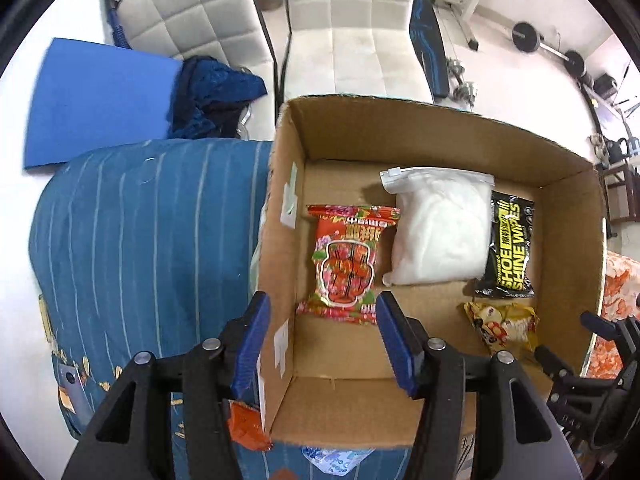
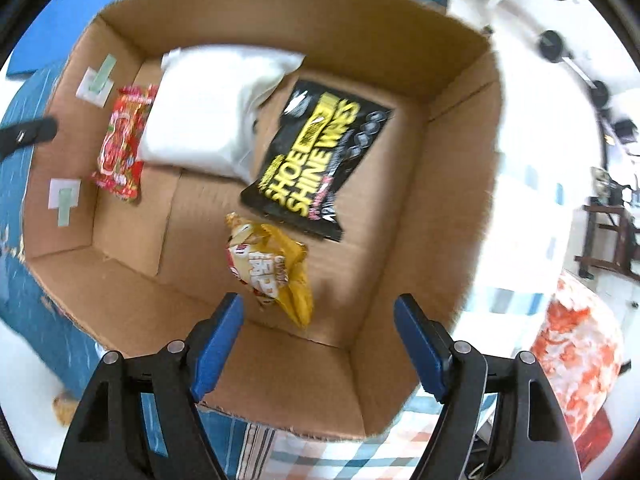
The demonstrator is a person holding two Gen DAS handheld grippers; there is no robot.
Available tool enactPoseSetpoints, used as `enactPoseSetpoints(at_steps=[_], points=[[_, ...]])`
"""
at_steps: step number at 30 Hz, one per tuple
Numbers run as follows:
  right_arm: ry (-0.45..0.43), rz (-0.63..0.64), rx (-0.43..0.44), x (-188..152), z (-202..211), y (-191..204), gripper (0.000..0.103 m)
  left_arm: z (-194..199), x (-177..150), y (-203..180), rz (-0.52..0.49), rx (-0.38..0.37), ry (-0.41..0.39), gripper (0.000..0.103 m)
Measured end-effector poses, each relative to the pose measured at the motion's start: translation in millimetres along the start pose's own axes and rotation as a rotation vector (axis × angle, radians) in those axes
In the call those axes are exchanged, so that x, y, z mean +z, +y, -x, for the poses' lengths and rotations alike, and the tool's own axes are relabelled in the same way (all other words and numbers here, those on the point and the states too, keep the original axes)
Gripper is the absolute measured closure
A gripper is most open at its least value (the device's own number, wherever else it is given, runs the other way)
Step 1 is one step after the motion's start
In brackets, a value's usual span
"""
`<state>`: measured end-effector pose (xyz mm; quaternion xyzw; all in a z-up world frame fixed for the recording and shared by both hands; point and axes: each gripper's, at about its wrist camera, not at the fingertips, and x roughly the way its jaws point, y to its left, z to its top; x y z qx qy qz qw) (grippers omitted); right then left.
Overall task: Organize soft objects
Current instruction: 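Open both tools to release both snack bags into the box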
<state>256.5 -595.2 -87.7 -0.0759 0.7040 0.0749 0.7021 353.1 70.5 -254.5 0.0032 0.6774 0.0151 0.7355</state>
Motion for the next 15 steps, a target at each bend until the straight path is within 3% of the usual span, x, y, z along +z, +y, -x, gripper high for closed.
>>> enactPoseSetpoints(at_steps=[5, 7, 12, 15], points=[[-0.099, -0.086, -0.021, -23.0, 22.2, -2.4, 0.015, 23.7, -26.0, 0.8, 0.036, 0.001, -0.092, 0.046], [-0.127, -0.113, -0.010, -33.0, 27.9, 2.0, 0.015, 32.5, -36.6, 1.3, 0.049, -0.004, -0.120, 0.032], [-0.186, -0.156, 0.007, -54.1, 44.1, 7.5, 0.014, 49.5, -57.0, -1.7, 0.050, 0.006, -0.182, 0.006], [-0.223, -0.175, -0.010, -62.8, 53.8, 9.2, 0.002, 53.6, -66.8, -5.8, 0.042, 0.009, -0.191, 0.003]])
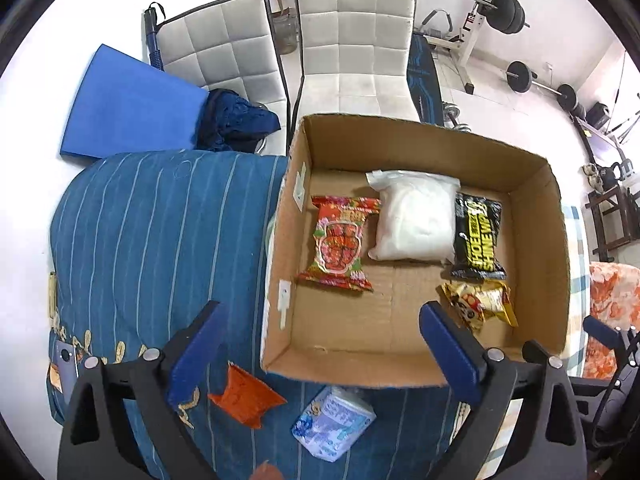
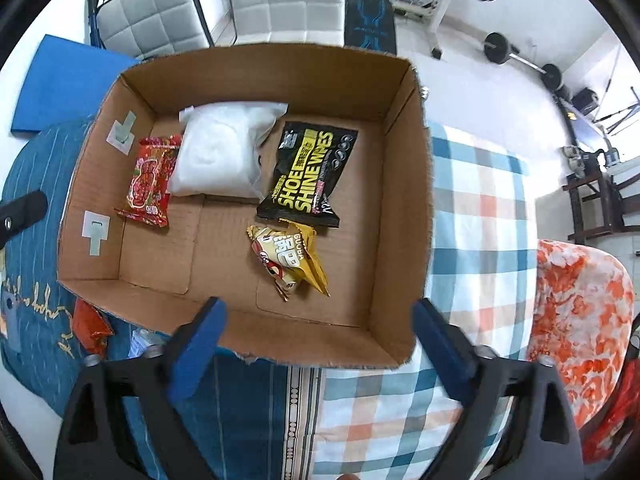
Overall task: Organize soft objects
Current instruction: 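Open both tools to release both snack bags into the box, then grasp the small orange bag with the left tool while the right tool grasps the white-blue wipes pack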
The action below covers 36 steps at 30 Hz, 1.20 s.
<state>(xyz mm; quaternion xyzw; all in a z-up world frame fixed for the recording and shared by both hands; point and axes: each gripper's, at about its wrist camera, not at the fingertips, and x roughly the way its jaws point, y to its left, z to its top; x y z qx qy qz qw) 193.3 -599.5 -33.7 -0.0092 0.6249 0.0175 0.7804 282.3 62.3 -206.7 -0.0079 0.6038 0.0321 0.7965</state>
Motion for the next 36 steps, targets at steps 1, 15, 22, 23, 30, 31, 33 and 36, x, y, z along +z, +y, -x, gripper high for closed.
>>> enactPoseSetpoints(at_steps=[1, 15, 22, 23, 30, 31, 33, 36], points=[[-0.013, -0.009, -0.001, -2.0, 3.7, -0.2, 0.002, 2.2, -4.2, -1.4, 0.001, -0.002, -0.001, 0.003], [-0.147, -0.074, 0.064, -38.5, 50.1, -13.4, 0.002, 51.6, -58.5, -15.7, 0.033, 0.094, -0.101, 0.003], [-0.060, -0.103, 0.170, -67.3, 44.4, 2.9, 0.002, 53.3, -96.0, 19.4, 0.097, 0.179, -0.106, 0.003], [-0.026, -0.114, 0.190, -74.6, 37.5, 8.3, 0.002, 49.0, -101.7, 26.8, 0.103, 0.191, -0.092, 0.003], [0.207, -0.212, 0.284, -113.8, -34.2, 69.0, 0.002, -3.4, -146.8, 106.5, 0.177, 0.240, 0.061, 0.003], [0.238, -0.238, 0.295, -117.8, -45.7, 80.3, 0.002, -10.8, -151.9, 115.5, 0.182, 0.246, 0.081, 0.003], [0.294, -0.302, 0.340, -123.9, -70.6, 105.4, 0.002, -25.4, -163.0, 136.5, 0.195, 0.266, 0.120, 0.003], [0.337, -0.363, 0.342, -127.5, -100.3, 136.8, 0.002, -43.4, -174.3, 158.6, 0.197, 0.279, 0.160, 0.003]])
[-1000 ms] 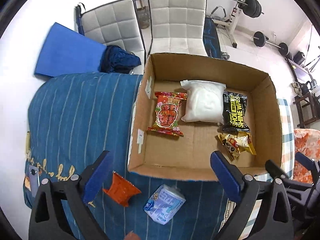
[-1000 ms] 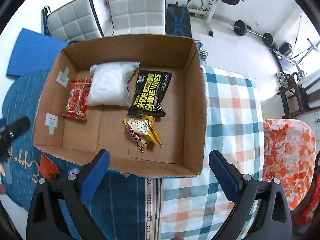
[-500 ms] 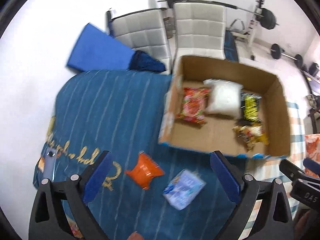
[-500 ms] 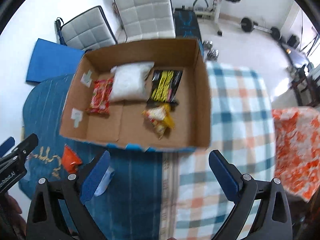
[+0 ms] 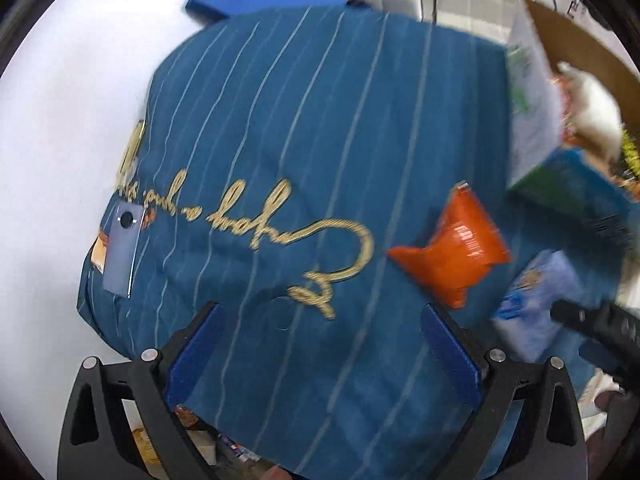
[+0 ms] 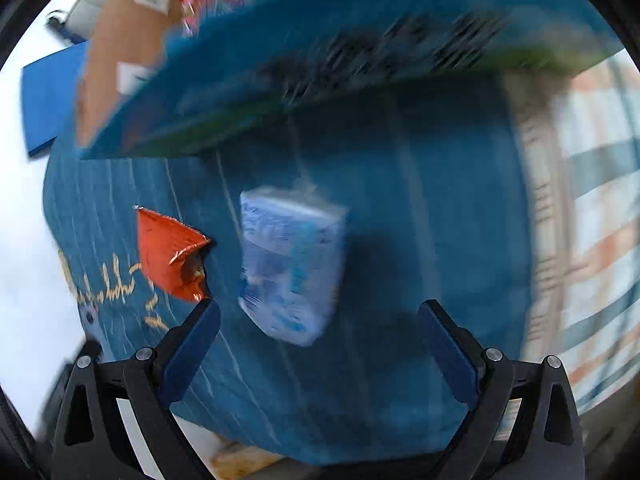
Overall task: Organize soft objects
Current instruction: 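Grasp the small orange bag with the left tool while the right tool grasps the white-blue wipes pack, then carry the orange bag and white-blue wipes pack over the box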
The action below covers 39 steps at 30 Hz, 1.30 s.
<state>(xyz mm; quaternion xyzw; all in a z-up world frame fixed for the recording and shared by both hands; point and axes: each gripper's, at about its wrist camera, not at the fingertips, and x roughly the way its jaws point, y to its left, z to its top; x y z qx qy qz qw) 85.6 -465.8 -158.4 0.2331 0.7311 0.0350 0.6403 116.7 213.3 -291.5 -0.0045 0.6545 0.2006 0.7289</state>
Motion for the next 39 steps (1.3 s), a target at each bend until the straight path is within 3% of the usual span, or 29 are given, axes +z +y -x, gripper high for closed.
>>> enactPoseSetpoints(at_steps=[4, 6, 7, 8, 9, 15, 21, 23, 24, 26, 30, 35, 39], points=[[0.032, -0.037, -0.019, 3.4, -40.3, 19.4, 0.003, -24.1, 0.6, 12.9, -0.025, 0.018, 0.032, 0.003], [0.041, -0.017, -0.056, 4.2, -55.2, 27.1, 0.021, -29.2, 5.1, 14.3, -0.040, 0.018, 0.040, 0.003], [0.044, 0.002, -0.091, 2.9, -57.8, 29.9, 0.023, -31.7, 7.4, 12.5, -0.055, 0.013, 0.042, 0.003], [0.028, 0.033, -0.118, -0.6, -55.7, 33.1, 0.034, -33.9, 10.5, 10.6, -0.071, 0.007, 0.045, 0.003], [0.027, 0.058, -0.136, -2.9, -54.9, 33.8, 0.039, -35.4, 12.9, 6.7, -0.091, 0.003, 0.045, 0.003], [0.039, 0.162, -0.273, -14.8, -41.0, -8.6, 0.040, -44.3, 31.2, -42.3, -0.288, -0.068, 0.044, 0.003], [0.057, 0.175, -0.331, -19.1, -25.9, -59.7, 0.040, -75.2, 44.0, -98.5, -0.479, -0.159, 0.141, 0.003], [0.068, 0.159, -0.331, -21.2, -25.5, -71.6, 0.040, -85.8, 46.0, -110.4, -0.510, -0.186, 0.166, 0.031], [0.071, 0.157, -0.320, -21.2, -25.9, -73.8, 0.040, -90.7, 46.6, -114.8, -0.515, -0.207, 0.178, 0.053], [0.081, 0.145, -0.300, -22.4, -27.4, -77.1, 0.041, -99.8, 46.8, -115.3, -0.473, -0.240, 0.238, 0.054], [0.116, 0.136, -0.261, -32.1, -30.4, -88.8, 0.042, -97.3, 33.8, -102.2, -0.343, -0.290, 0.281, 0.055], [0.159, 0.202, -0.277, -56.3, -36.8, -94.8, 0.043, -84.6, -14.8, -98.4, -0.249, -0.311, 0.314, 0.054], [0.156, 0.228, -0.295, -63.8, -40.6, -94.3, 0.043, -90.6, -53.8, -115.9, -0.243, -0.324, 0.361, 0.054]])
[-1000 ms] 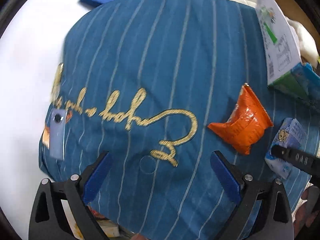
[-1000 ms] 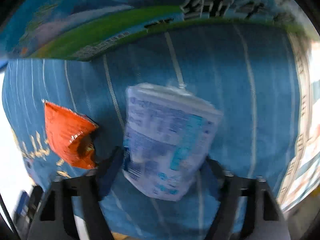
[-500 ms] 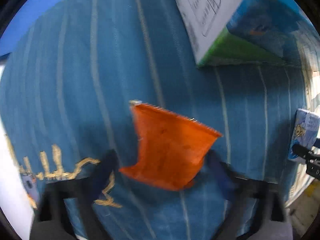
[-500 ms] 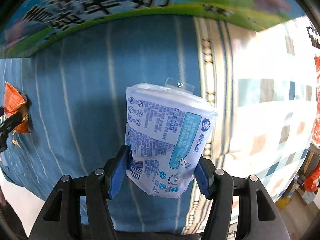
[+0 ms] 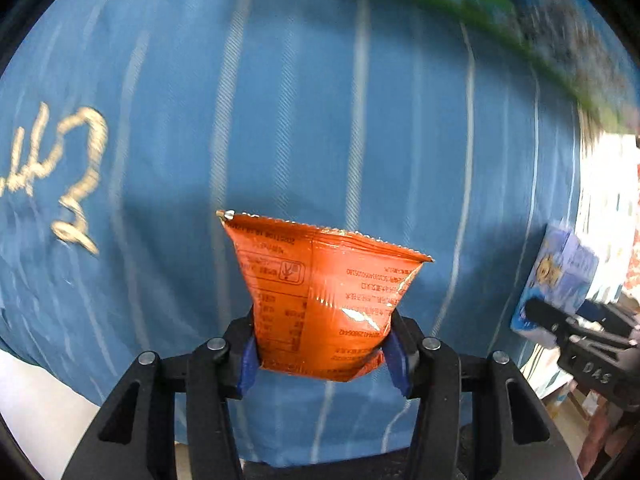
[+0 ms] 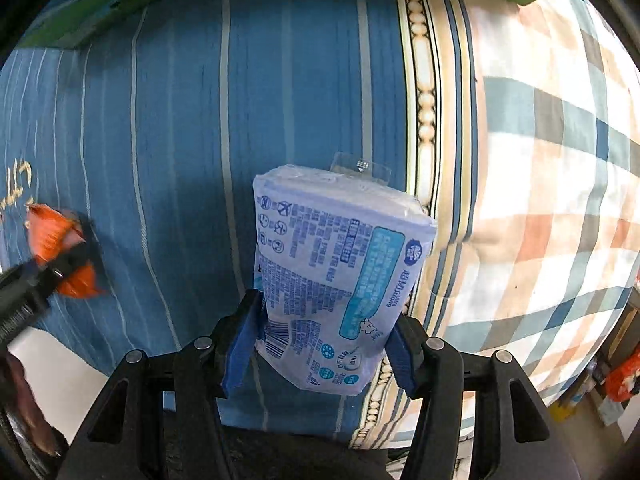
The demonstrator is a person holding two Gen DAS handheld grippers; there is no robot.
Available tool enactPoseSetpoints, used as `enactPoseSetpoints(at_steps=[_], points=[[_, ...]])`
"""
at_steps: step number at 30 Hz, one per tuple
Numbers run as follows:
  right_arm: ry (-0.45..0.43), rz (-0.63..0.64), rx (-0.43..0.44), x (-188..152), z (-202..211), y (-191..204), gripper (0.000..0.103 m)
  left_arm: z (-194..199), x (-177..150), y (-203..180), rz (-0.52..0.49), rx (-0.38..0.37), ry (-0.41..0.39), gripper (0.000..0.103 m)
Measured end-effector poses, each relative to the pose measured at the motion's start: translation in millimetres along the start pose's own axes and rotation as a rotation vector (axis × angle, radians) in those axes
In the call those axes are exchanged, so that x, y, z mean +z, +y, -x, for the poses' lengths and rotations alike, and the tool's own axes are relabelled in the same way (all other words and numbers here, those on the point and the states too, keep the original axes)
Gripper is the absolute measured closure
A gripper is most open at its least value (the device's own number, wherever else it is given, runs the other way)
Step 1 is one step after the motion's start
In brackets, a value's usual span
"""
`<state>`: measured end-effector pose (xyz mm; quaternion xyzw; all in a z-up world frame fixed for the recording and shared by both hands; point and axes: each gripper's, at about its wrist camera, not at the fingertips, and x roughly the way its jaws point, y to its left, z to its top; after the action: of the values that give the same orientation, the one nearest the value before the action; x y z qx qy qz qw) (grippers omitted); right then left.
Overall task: Organize soft objects
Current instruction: 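Carry the orange bag and white-blue wipes pack over the box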
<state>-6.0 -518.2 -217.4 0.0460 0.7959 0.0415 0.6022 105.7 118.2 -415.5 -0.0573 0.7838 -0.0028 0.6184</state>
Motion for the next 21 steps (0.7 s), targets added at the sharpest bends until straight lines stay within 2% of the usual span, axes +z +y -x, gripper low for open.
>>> enactPoseSetpoints(at_steps=[3, 6, 13, 21], points=[[-0.017, -0.026, 0.002, 7.3, -2.7, -1.4, 0.043, -9.4, -4.2, -15.8, -0.024, 0.063, -0.027, 0.054], [-0.034, -0.059, 0.005, 10.4, -4.8, -3.6, 0.043, -11.1, -5.3, -23.3, -0.032, 0.094, -0.054, 0.054], [-0.068, -0.077, -0.010, 2.5, -4.9, -14.2, 0.043, -10.4, -16.3, -34.6, -0.019, 0.104, -0.077, 0.054], [-0.069, -0.039, -0.024, 8.0, -1.0, 3.9, 0.050, -5.2, -20.8, -37.9, -0.011, 0.114, -0.085, 0.055]])
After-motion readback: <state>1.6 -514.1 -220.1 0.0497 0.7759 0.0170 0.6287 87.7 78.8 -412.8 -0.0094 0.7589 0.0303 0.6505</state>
